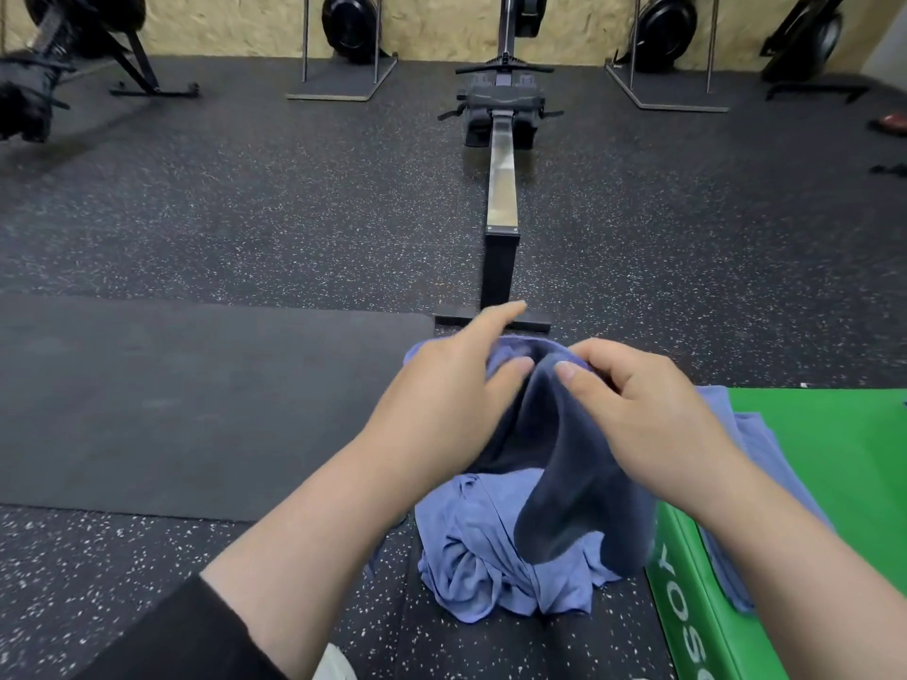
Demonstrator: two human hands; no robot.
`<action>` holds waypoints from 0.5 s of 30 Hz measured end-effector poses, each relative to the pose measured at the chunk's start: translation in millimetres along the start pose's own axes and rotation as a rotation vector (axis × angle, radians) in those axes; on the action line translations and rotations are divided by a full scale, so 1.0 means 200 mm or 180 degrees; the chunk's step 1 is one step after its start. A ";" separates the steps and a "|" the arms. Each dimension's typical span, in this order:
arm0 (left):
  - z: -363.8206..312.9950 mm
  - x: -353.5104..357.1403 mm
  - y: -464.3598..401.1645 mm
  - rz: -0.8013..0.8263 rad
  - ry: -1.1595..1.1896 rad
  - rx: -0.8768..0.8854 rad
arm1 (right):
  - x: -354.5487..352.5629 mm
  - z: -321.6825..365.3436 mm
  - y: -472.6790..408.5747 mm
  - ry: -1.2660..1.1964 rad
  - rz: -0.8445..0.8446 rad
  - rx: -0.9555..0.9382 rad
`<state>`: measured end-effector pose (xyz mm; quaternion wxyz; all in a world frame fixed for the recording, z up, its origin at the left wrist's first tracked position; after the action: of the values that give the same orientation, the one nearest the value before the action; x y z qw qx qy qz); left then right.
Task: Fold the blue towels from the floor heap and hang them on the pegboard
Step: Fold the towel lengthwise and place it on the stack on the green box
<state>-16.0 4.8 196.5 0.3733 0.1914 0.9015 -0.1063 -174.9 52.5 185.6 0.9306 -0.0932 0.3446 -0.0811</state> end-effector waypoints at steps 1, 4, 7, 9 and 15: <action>-0.02 0.04 0.01 0.0164 -0.0129 0.0117 | 0.01 0.01 0.00 0.0007 0.0077 -0.0051; -0.03 0.11 0.02 0.0313 -0.0262 0.0258 | 0.04 0.03 0.01 -0.0068 0.0268 -0.0167; -0.03 0.12 0.01 0.0248 -0.0292 0.0345 | 0.04 0.02 0.00 -0.0218 0.0228 -0.0152; -0.02 0.11 0.00 0.0220 -0.0334 0.0292 | 0.03 0.00 0.00 -0.0281 0.0159 -0.0069; 0.02 0.02 -0.01 -0.0342 -0.0227 -0.0023 | 0.01 -0.06 -0.01 -0.0221 0.0087 0.0118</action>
<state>-17.3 3.2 191.1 0.3996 0.1375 0.8970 -0.1297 -182.3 49.3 175.7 0.9446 -0.0739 0.3118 -0.0714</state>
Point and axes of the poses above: each hand's wrist, its own y-axis away from the middle knuckle, its own x-axis out of the palm, z = x × y, the point moved 7 cm from there along -y, towards the middle knuckle, and after that the axes turned 3 degrees about -x, right-handed, at the moved point
